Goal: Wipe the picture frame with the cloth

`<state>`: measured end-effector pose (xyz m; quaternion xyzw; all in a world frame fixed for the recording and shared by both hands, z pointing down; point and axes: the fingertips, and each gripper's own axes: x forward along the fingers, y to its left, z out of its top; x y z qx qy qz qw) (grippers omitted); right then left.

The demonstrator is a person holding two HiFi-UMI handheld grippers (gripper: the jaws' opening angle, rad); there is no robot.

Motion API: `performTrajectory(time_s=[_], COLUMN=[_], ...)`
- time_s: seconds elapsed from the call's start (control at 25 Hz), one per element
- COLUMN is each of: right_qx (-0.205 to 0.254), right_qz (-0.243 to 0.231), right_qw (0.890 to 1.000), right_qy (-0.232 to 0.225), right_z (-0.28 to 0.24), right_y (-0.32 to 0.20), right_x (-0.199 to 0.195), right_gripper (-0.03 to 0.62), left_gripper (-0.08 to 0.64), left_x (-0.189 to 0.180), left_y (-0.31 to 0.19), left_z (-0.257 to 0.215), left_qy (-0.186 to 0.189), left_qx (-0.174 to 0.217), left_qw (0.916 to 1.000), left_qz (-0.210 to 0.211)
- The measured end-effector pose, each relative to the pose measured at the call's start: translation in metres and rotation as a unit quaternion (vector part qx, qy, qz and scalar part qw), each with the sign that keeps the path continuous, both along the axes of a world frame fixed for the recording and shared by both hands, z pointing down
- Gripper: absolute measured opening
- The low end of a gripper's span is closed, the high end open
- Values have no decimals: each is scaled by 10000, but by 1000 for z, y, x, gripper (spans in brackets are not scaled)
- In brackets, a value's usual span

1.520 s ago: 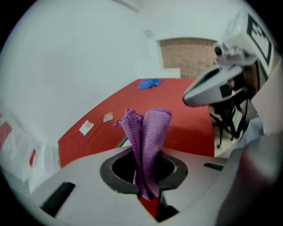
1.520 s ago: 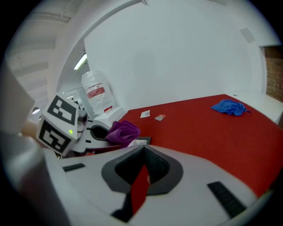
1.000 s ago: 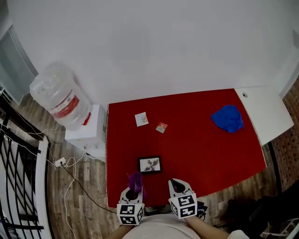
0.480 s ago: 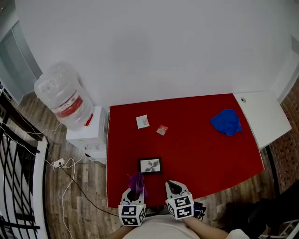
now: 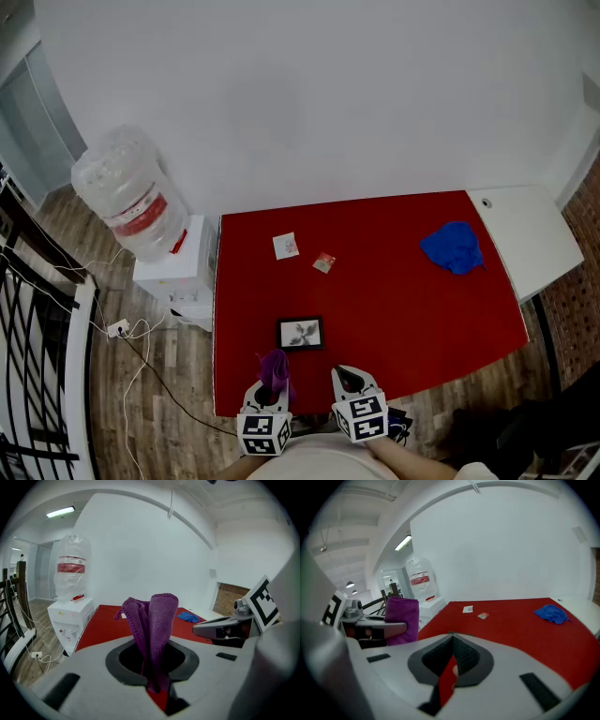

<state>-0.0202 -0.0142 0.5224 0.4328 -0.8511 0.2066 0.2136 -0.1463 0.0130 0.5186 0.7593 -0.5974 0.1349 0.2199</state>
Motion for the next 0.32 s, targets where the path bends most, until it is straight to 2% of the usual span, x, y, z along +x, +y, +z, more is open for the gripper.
performTrajectory(time_s=[0.32], right_qx=[-11], right_qz=[-26], right_qw=[10000], right_qy=[8], right_z=[1], right_y=[3], right_x=[2], right_gripper=[3], left_gripper=[61], left_x=[0], left_y=[3], left_z=[0], left_qy=[-11], left_qx=[-17], left_qw=[10000], left_qz=[-44])
